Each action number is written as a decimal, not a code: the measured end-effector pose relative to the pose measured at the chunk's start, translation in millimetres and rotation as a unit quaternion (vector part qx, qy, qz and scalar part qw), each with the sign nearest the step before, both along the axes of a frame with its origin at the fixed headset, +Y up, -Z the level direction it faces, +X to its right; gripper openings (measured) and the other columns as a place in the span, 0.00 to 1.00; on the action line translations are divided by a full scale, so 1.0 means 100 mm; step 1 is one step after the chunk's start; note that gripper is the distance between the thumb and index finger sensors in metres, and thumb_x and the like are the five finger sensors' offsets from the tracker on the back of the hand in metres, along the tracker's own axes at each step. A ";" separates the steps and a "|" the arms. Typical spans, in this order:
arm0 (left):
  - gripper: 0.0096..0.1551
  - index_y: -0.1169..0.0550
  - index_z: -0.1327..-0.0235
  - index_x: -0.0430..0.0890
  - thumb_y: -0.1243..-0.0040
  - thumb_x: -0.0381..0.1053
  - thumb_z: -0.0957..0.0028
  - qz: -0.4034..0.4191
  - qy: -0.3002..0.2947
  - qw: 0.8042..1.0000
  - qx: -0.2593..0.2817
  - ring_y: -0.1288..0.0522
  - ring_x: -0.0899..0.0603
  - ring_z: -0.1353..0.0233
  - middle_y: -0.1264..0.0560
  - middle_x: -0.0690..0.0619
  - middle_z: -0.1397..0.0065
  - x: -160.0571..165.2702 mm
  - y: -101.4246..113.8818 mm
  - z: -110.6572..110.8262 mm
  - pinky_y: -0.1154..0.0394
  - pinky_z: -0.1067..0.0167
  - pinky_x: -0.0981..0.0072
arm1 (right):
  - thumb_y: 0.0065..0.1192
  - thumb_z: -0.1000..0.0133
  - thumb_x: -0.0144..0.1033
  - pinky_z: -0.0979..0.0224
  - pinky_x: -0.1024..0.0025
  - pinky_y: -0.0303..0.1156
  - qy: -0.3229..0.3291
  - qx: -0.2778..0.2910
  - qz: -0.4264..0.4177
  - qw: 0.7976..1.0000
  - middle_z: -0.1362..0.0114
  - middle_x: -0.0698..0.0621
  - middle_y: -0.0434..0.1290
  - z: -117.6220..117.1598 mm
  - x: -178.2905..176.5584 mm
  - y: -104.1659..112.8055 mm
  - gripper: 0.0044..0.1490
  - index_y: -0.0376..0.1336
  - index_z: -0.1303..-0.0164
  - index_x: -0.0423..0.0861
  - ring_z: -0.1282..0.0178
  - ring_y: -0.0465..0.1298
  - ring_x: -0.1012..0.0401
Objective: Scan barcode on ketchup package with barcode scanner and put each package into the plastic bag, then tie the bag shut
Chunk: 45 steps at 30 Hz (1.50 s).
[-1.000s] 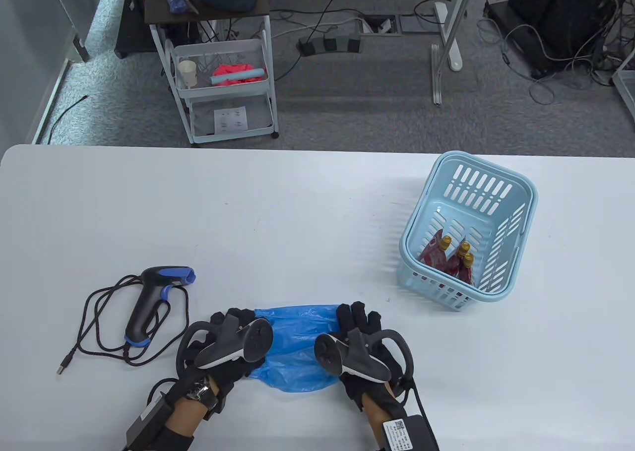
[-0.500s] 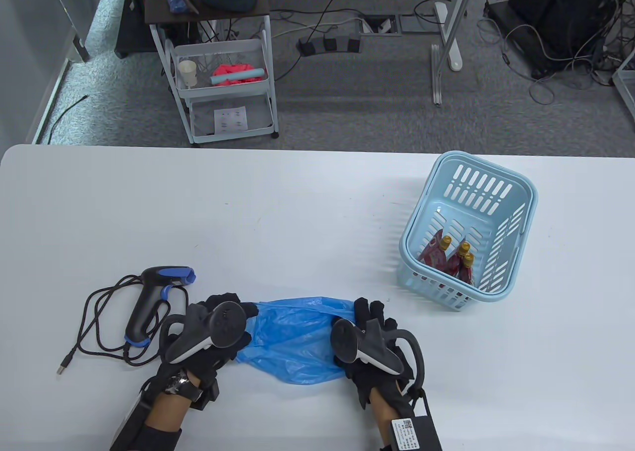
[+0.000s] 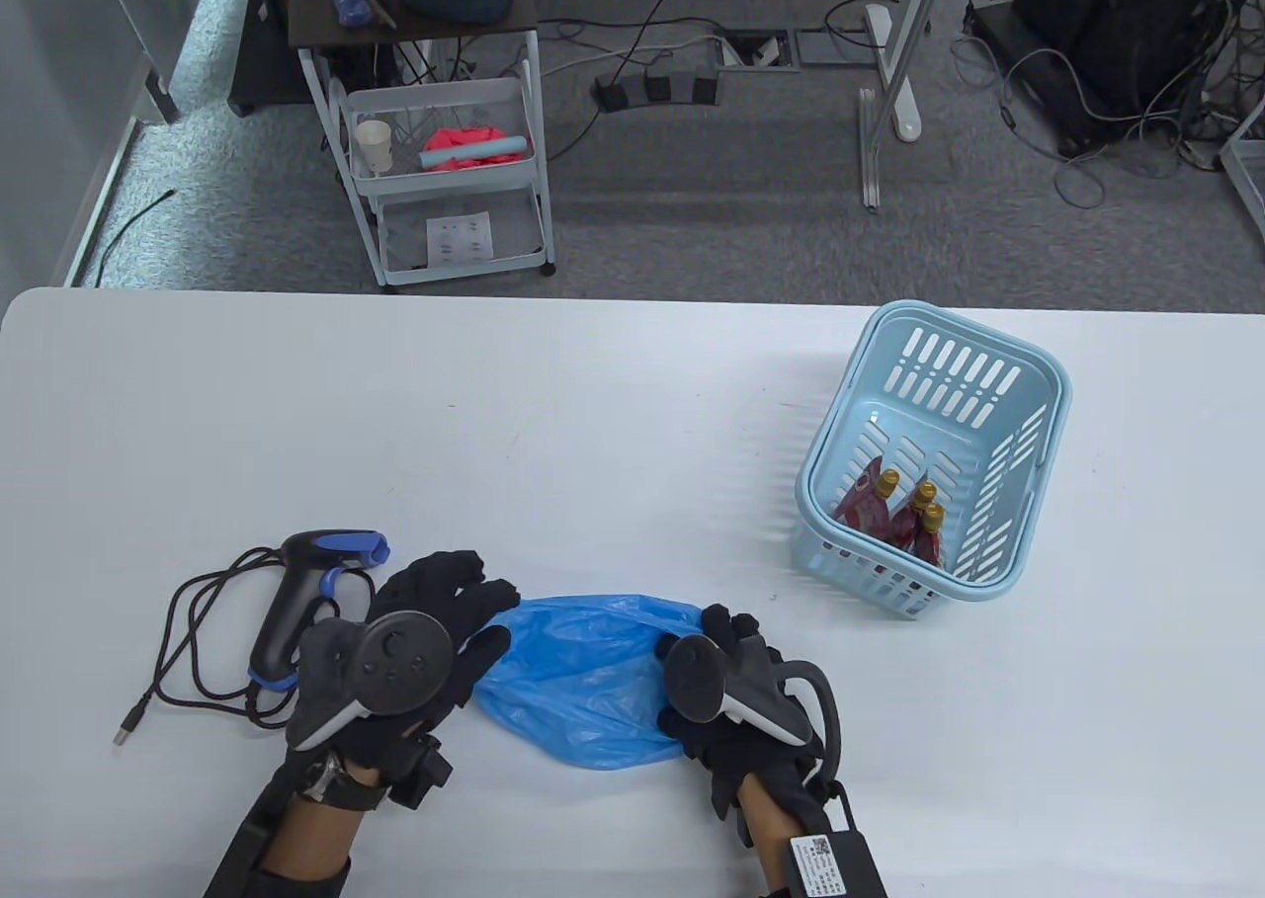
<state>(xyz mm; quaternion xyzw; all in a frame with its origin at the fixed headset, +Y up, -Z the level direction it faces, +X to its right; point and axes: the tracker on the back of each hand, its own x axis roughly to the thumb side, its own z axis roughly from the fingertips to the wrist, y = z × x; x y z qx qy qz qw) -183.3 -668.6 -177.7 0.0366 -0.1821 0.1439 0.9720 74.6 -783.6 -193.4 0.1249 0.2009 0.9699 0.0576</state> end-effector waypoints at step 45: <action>0.64 0.46 0.15 0.51 0.31 0.68 0.64 -0.221 -0.012 0.950 -0.221 0.49 0.31 0.14 0.50 0.45 0.14 0.30 -1.06 -0.22 0.57 0.23 0.25 | 0.70 0.50 0.58 0.20 0.30 0.46 -0.018 -0.028 -0.067 0.997 0.12 0.34 0.35 -0.05 0.35 0.24 0.57 0.47 0.15 0.55 0.15 0.35 0.33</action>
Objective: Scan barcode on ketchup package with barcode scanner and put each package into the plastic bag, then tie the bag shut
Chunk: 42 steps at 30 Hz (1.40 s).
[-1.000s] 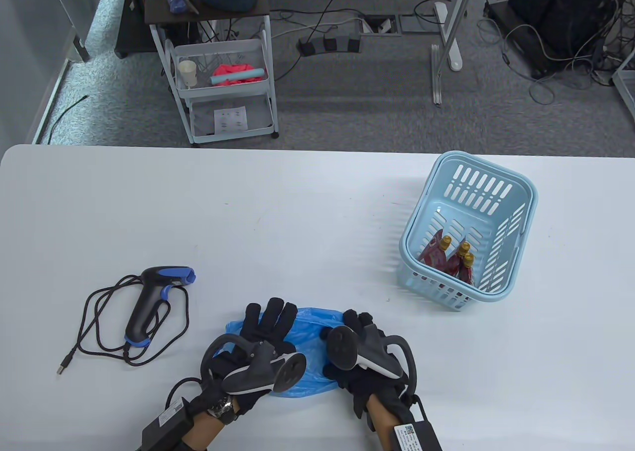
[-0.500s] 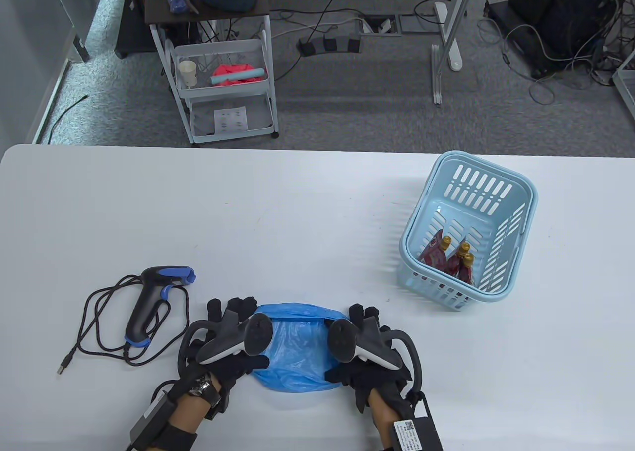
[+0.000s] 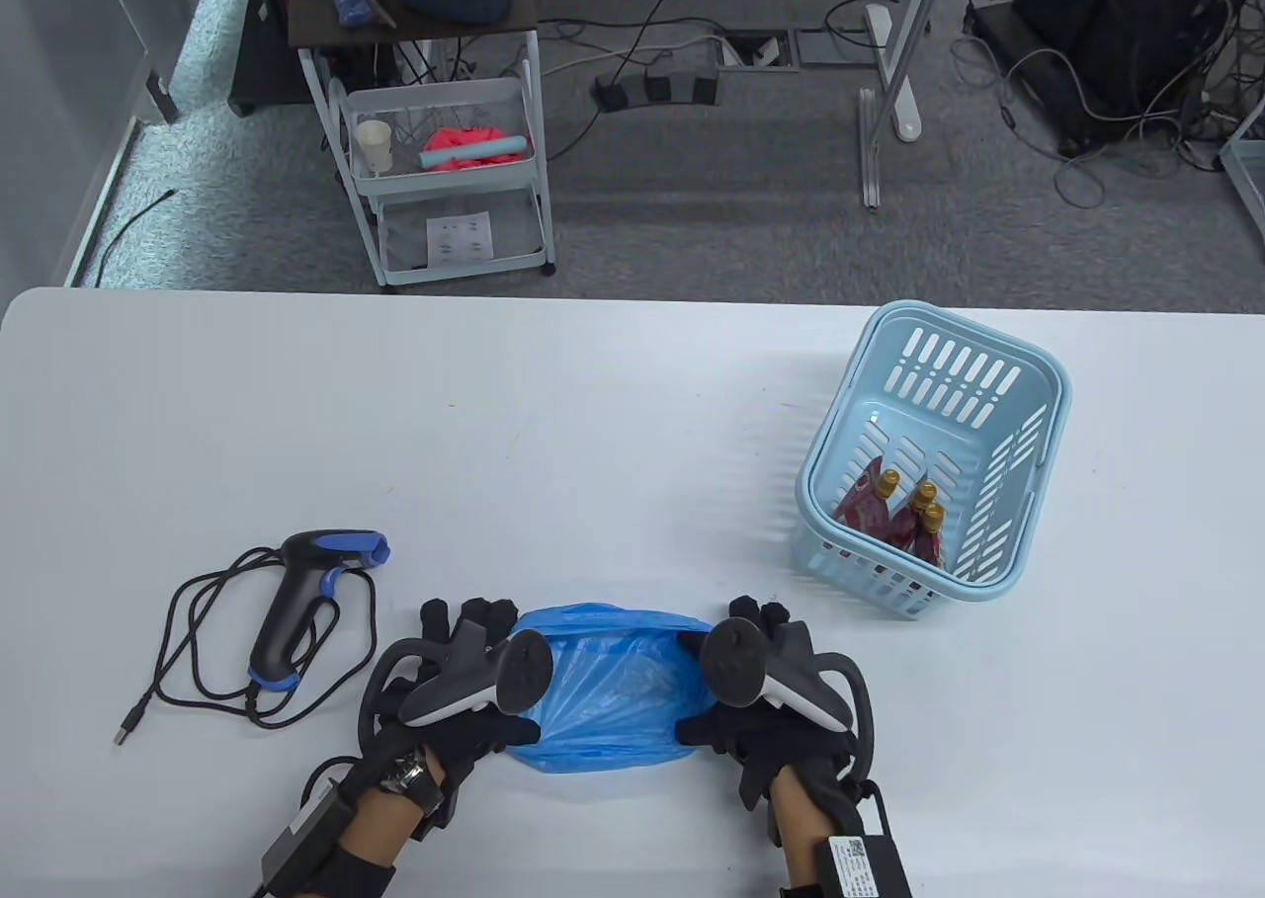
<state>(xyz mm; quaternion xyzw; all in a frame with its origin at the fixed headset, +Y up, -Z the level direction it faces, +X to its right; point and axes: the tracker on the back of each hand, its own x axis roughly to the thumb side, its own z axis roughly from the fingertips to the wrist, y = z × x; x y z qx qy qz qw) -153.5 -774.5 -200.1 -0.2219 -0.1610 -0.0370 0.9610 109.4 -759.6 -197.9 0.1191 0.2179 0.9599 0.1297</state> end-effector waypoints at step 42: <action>0.38 0.24 0.30 0.60 0.31 0.65 0.58 0.264 0.040 0.963 0.044 0.50 0.31 0.13 0.48 0.45 0.13 -0.47 0.64 -0.05 0.57 0.23 0.25 | 0.67 0.45 0.53 0.20 0.30 0.46 -0.031 -0.020 0.129 0.991 0.12 0.35 0.34 -0.02 -0.14 -0.19 0.49 0.46 0.17 0.59 0.15 0.35 0.33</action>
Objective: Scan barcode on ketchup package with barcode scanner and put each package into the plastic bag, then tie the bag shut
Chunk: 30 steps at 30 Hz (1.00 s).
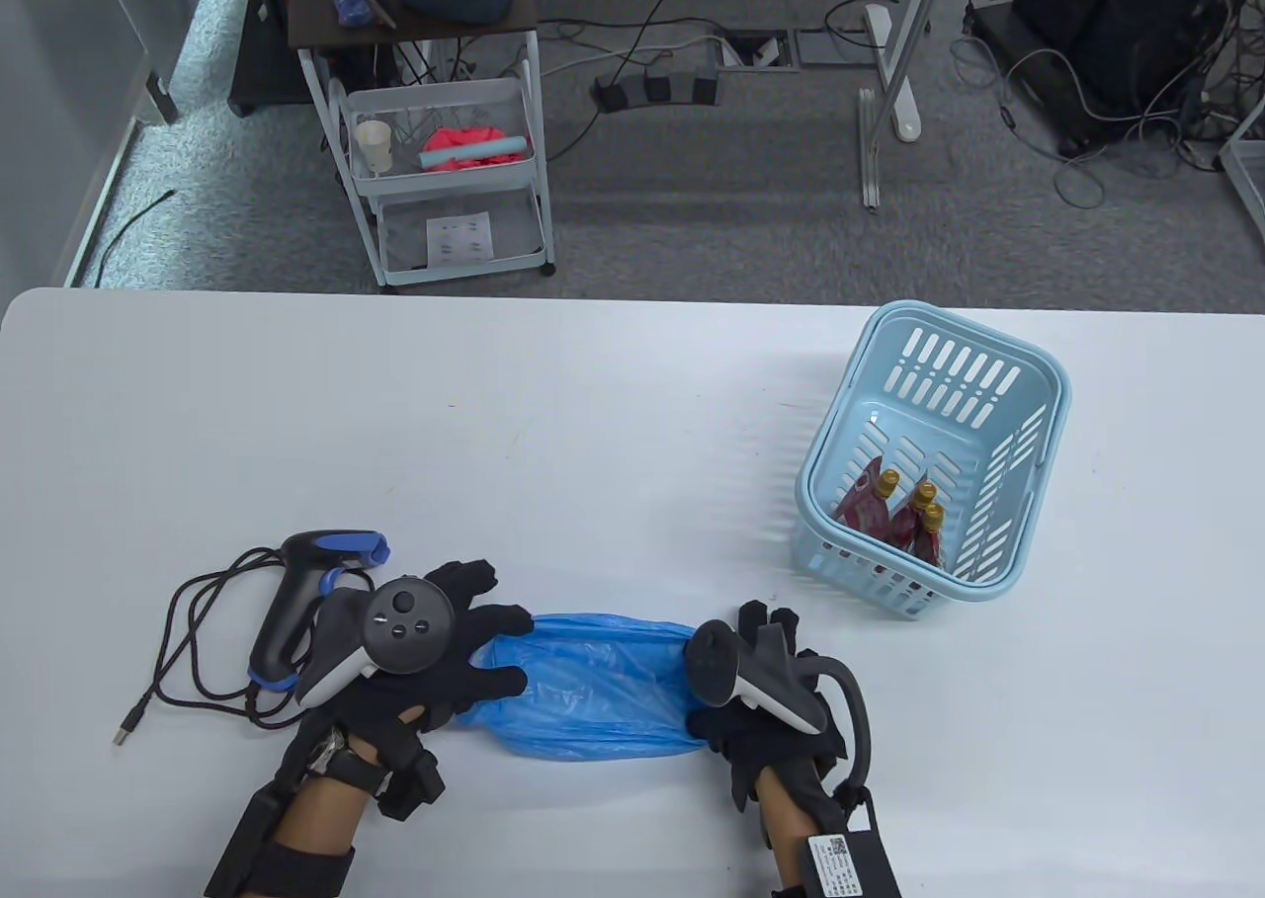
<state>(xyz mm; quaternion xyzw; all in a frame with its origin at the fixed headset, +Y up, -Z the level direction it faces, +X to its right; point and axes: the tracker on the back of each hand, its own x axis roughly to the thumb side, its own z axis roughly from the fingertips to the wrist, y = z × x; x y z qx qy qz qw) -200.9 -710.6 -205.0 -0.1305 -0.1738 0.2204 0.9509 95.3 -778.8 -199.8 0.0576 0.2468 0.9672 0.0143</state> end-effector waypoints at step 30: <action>0.46 0.36 0.20 0.55 0.42 0.70 0.53 -0.282 -0.039 0.958 -0.024 0.60 0.33 0.12 0.60 0.48 0.13 0.27 -0.64 0.10 0.60 0.22 0.27 | 0.60 0.43 0.60 0.20 0.30 0.45 -0.004 -0.027 -0.034 0.999 0.12 0.34 0.33 0.03 0.02 -0.05 0.49 0.42 0.16 0.62 0.15 0.35 0.34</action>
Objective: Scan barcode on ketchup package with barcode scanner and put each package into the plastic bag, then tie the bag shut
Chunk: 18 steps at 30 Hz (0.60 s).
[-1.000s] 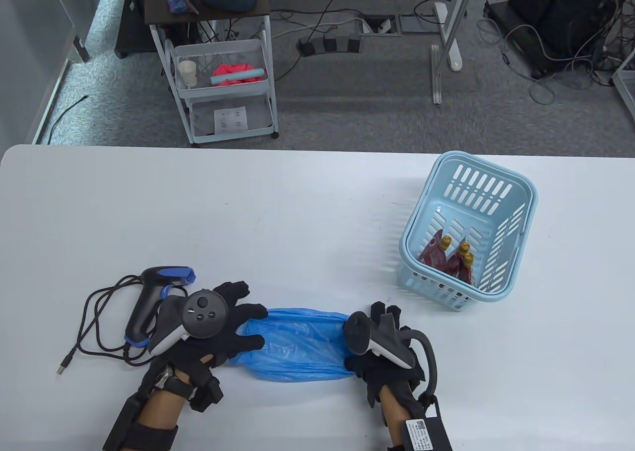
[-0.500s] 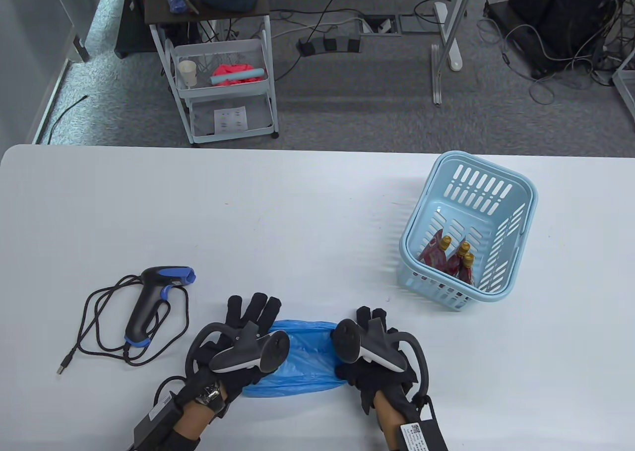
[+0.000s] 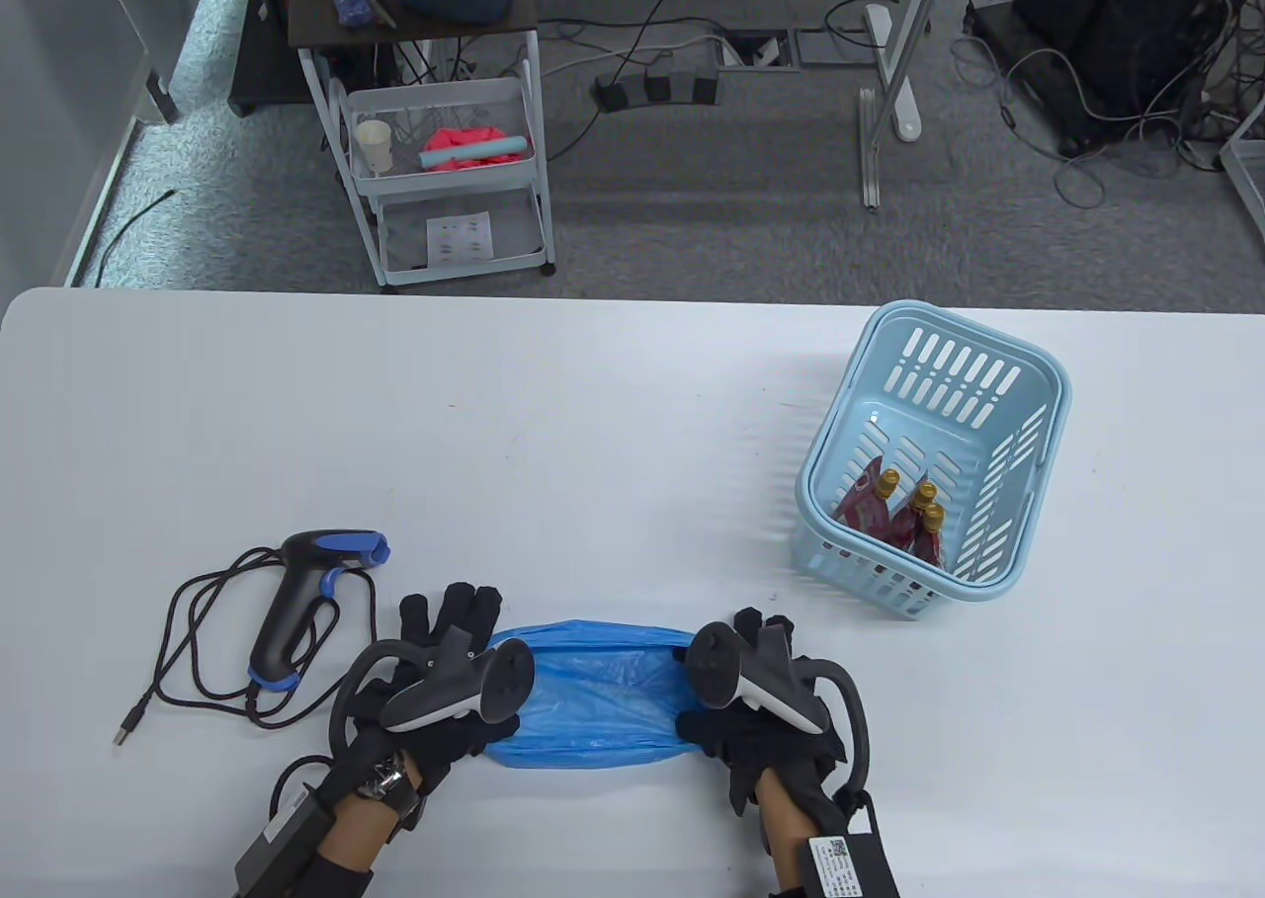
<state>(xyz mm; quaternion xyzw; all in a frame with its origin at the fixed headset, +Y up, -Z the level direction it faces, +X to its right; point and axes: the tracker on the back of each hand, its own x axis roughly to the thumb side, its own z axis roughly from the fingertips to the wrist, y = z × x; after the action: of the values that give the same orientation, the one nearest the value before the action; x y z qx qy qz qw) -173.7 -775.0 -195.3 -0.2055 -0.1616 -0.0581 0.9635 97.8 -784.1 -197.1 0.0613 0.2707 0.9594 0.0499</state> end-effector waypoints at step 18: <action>0.52 0.39 0.18 0.57 0.34 0.67 0.57 0.030 0.028 0.999 -0.025 0.55 0.32 0.12 0.56 0.46 0.13 -0.07 -0.03 -0.09 0.57 0.22 0.26 | 0.66 0.45 0.57 0.20 0.29 0.44 -0.018 0.008 0.018 1.000 0.12 0.35 0.32 -0.08 0.01 0.03 0.50 0.44 0.17 0.66 0.15 0.33 0.34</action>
<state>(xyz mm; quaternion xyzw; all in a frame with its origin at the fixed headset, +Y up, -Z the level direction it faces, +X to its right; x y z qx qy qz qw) -180.9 -778.1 -204.1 -0.2257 -0.1423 -0.0189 0.9636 99.0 -781.1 -205.1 0.0398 0.2636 0.9631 0.0373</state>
